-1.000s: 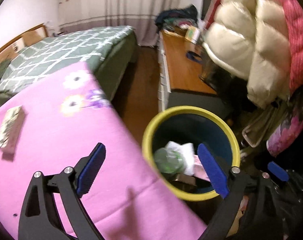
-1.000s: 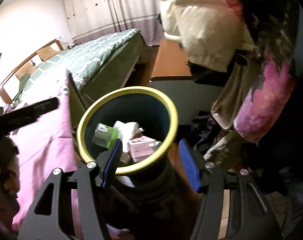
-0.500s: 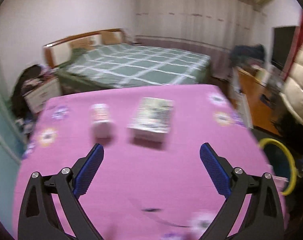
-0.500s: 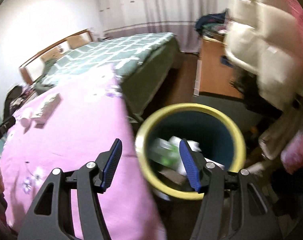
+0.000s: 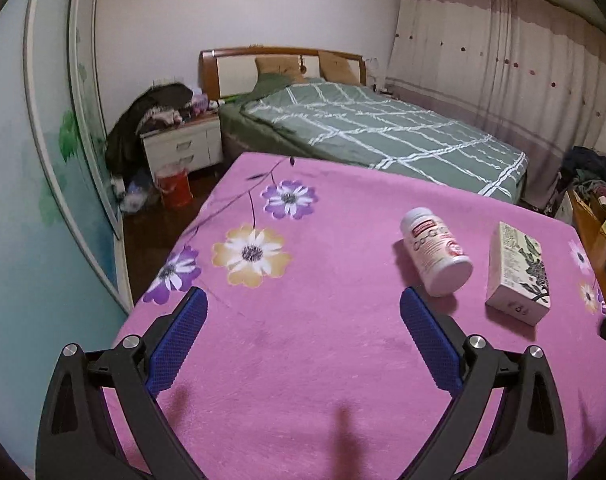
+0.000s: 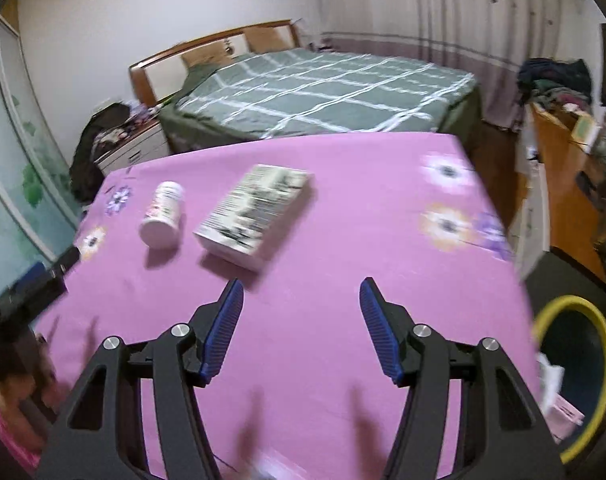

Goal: Collect trash
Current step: 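Move the right gripper to the patterned tea box and grasp it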

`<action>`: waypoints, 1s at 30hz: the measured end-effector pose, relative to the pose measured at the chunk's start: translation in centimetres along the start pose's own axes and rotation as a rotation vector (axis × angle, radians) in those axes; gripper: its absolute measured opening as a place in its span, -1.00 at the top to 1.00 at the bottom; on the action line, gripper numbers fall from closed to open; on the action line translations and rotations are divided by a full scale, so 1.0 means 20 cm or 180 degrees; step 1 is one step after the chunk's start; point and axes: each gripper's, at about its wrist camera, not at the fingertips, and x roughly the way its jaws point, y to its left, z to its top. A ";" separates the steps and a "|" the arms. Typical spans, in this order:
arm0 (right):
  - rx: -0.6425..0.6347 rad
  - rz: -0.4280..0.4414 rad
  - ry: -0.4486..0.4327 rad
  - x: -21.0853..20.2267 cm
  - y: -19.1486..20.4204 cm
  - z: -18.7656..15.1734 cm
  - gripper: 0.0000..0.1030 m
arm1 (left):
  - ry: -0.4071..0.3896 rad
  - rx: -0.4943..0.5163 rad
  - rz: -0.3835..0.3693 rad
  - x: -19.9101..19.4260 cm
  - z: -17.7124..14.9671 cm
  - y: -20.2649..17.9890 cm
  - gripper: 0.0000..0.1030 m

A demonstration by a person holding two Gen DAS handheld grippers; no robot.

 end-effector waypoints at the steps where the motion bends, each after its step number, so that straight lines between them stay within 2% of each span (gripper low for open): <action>1: -0.0020 0.0020 0.0052 0.05 0.05 0.04 -0.14 | 0.0010 0.0002 0.0005 0.01 -0.01 0.01 -0.86; 5: 0.0064 0.0013 0.0263 0.24 0.15 0.21 -0.29 | 0.0063 0.0004 -0.0012 0.03 -0.03 -0.01 -0.86; 10: 0.0308 -0.0026 0.0561 0.44 0.18 0.37 -0.44 | 0.0037 0.0042 -0.0019 0.02 -0.04 -0.05 -0.89; 14: 0.0407 -0.0165 0.0764 0.56 0.21 0.44 -0.45 | 0.0067 0.0015 -0.0047 0.00 -0.05 -0.05 -0.90; 20: 0.0400 -0.0331 0.0857 0.67 0.26 0.44 -0.58 | 0.0074 -0.0017 -0.0087 -0.01 -0.04 -0.05 -0.90; 28: 0.0403 -0.0601 0.0941 0.77 0.28 0.43 -0.60 | 0.0076 -0.0028 -0.0104 -0.01 -0.04 -0.05 -0.90; 30: 0.0438 -0.0598 0.1010 0.80 0.27 0.42 -0.60 | 0.0075 -0.0006 -0.0103 -0.02 -0.04 -0.06 -0.90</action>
